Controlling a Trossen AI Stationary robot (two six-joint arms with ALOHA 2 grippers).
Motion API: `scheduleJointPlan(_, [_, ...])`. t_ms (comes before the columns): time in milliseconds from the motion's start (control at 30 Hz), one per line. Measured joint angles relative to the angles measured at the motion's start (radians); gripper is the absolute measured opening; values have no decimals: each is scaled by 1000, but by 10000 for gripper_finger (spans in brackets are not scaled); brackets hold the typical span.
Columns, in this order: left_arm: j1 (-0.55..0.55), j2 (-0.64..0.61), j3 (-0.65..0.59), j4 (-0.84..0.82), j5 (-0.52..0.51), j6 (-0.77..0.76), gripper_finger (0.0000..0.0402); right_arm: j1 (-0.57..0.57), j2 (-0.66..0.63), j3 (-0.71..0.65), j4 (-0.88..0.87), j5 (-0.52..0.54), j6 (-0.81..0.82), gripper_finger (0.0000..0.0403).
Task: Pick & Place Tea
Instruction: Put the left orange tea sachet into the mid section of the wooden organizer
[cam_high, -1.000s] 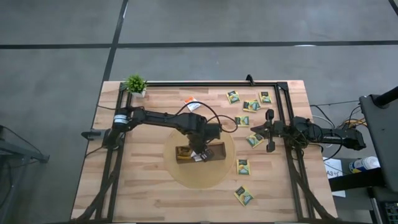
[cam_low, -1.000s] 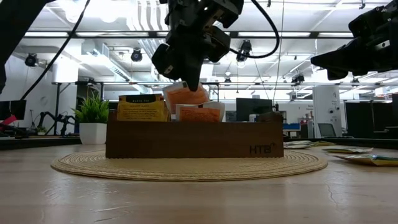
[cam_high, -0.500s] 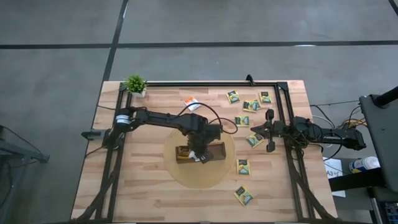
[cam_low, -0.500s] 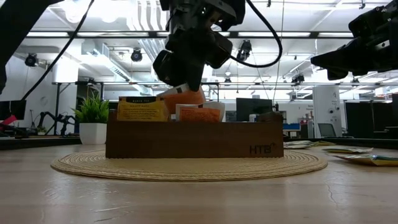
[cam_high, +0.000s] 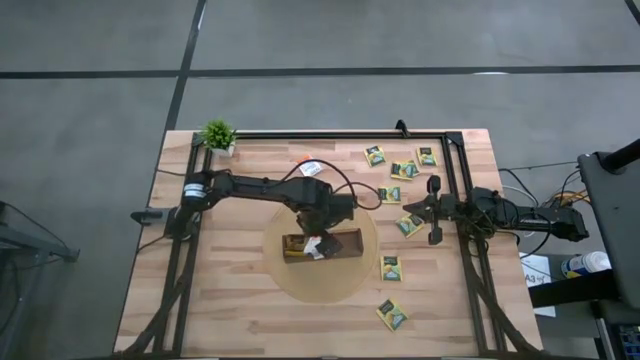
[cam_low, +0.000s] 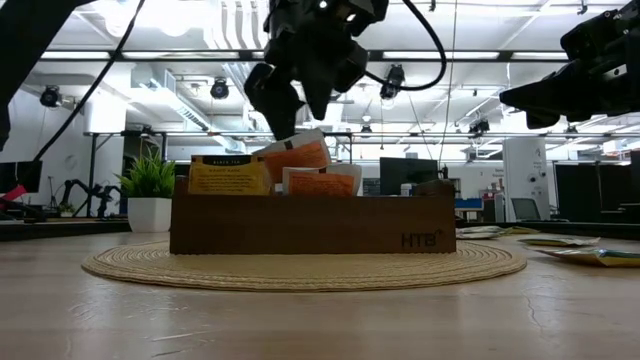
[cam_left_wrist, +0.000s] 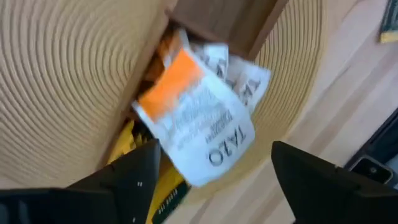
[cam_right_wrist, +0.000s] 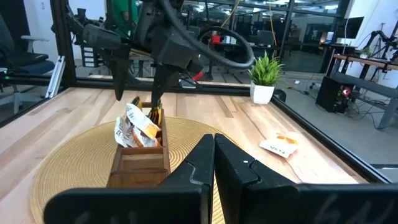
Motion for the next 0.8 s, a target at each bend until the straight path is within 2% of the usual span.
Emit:
scheduleJointPlan(133, [-23, 0, 1, -15, 61, -18, 305, 0, 0, 0, 0, 0, 0, 9])
scheduleJointPlan(567, [-76, -2, -3, -13, 85, -84, 305, 0, 0, 0, 0, 0, 0, 9])
scheduleJointPlan(800, [-77, -2, -12, 66, 90, -77, 305, 0, 0, 0, 0, 0, 0, 9])
